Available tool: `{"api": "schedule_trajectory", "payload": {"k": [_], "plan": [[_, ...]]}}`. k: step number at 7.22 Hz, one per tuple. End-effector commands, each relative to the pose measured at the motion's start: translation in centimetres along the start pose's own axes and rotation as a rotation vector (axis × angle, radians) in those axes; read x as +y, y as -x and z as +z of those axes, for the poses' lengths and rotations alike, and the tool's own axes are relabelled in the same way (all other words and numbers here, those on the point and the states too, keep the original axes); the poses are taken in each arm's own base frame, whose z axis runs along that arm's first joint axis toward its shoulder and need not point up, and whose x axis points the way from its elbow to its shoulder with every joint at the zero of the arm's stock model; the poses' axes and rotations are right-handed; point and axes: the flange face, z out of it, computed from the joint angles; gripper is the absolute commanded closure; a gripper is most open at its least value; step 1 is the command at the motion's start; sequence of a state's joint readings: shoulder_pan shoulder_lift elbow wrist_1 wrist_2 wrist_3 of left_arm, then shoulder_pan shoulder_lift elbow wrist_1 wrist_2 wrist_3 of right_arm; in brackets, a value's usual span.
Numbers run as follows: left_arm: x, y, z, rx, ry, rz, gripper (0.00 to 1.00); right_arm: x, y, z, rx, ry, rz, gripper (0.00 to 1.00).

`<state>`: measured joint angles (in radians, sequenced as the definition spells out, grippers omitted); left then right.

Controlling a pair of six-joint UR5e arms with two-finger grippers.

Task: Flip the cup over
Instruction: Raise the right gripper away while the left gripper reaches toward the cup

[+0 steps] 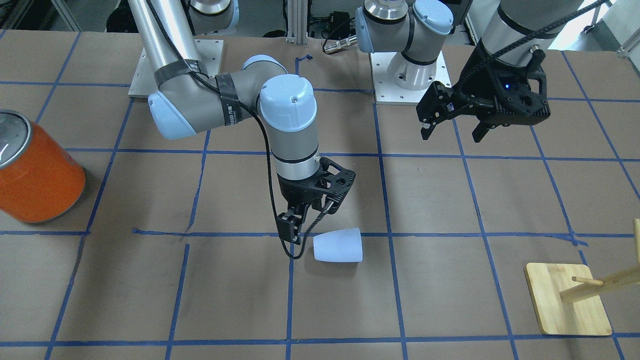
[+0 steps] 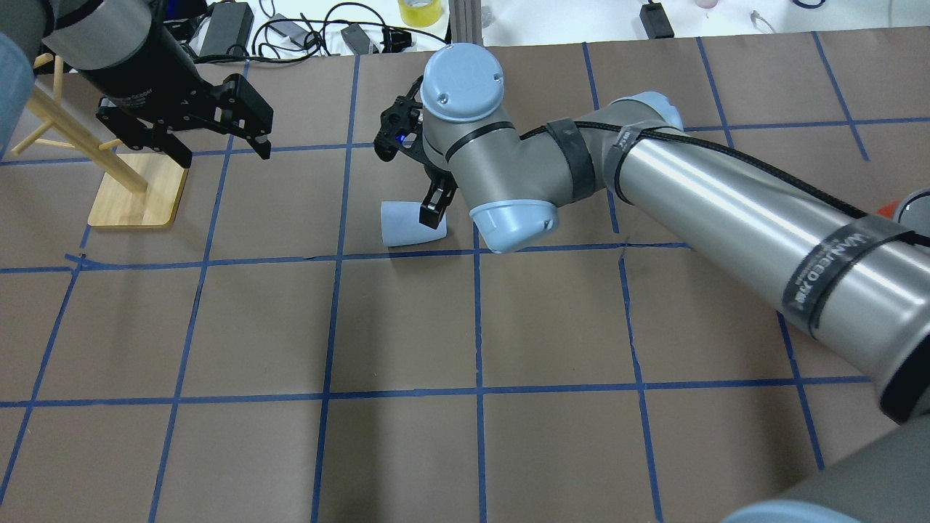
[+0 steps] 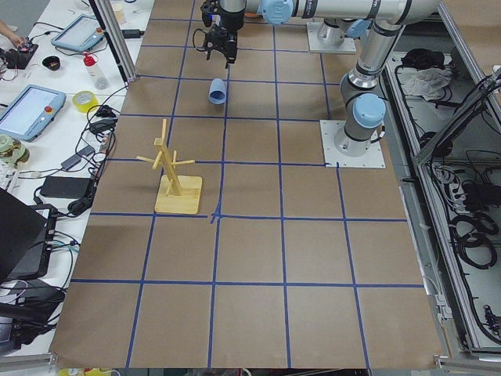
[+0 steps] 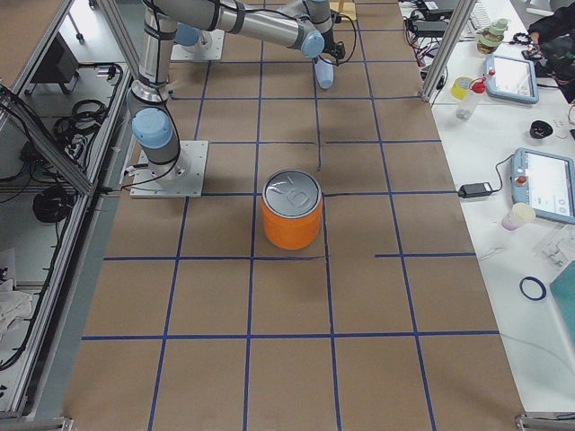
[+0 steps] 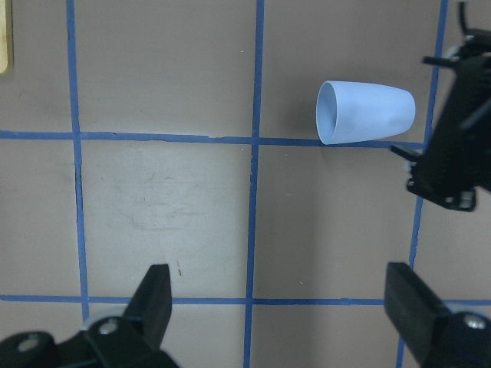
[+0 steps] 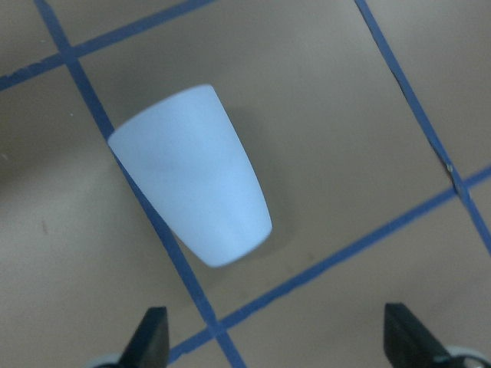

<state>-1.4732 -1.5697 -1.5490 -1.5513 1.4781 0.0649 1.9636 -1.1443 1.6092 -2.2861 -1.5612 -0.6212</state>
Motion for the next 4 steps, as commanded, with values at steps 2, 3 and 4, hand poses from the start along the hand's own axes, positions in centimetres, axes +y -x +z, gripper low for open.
{"api": "schedule_trajectory", "payload": {"k": [2,3,4], "plan": [[-3.7,2.1,6.1,0.299,-0.020,0.096,0.00,10.7,-9.5,-6.2,-0.023,0.196,0.562,0.00],[-4.7,2.5,10.8,0.322,-0.045,0.100,0.00,13.3,-10.8,-9.7,-0.021,0.206,0.622,0.00],[-5.2,2.2,15.0,0.399,-0.056,0.097,0.00,14.8,-10.3,-12.0,-0.020,0.261,0.713,0.00]]}}
